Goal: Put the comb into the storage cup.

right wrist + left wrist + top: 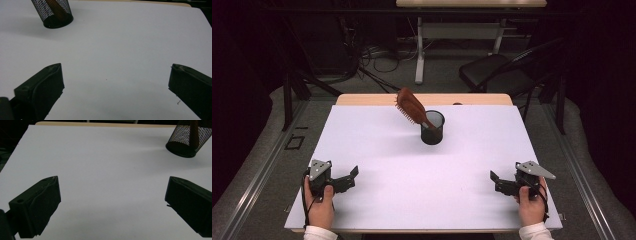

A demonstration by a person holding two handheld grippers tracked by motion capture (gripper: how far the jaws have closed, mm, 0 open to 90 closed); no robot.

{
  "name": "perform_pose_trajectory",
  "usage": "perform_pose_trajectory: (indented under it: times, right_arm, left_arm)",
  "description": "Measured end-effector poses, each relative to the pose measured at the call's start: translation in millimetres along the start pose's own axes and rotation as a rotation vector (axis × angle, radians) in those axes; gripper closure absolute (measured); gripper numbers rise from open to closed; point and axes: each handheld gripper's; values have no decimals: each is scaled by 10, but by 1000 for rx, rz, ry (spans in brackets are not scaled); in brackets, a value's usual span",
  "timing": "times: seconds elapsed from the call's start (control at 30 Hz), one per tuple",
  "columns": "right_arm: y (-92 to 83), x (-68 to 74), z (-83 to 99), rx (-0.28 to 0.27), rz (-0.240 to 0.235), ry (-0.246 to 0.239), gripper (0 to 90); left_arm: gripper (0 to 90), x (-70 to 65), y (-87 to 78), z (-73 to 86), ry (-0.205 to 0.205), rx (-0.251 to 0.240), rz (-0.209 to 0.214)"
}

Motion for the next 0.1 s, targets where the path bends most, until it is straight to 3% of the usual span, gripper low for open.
perform_pose_trajectory:
  times: [0.1]
  right_arm:
    - [-19, -8, -11, -8, 2, 2, 0]
  left_arm:
    - [5, -5, -3, -5, -7, 0, -3]
Point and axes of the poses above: each handheld gripper's, and its own axes: y roughly forward along the jaws, z roughly out of its underside, x roughly to its left, and after that the axes turned 1 degree about -y, right-handed
